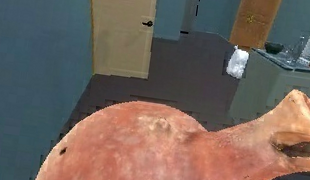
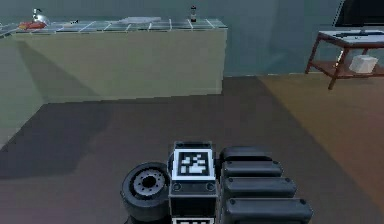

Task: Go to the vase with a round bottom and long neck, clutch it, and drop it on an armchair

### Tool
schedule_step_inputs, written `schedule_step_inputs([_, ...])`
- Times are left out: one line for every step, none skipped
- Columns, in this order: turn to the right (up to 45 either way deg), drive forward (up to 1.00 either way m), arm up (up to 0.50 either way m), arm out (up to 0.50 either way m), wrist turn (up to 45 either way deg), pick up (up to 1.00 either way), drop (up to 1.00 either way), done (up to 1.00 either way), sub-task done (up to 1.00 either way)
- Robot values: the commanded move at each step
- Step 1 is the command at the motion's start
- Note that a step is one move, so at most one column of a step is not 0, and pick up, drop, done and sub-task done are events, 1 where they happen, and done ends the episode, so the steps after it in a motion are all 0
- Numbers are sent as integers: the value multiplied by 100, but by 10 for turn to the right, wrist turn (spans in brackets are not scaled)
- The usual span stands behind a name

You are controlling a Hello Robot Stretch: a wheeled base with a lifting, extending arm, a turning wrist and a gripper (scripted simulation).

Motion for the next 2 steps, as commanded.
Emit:
schedule_step_inputs([90,0,0,0,0,0,0,0,0])
schedule_step_inputs([0,100,0,0,0,0,0,0,0])
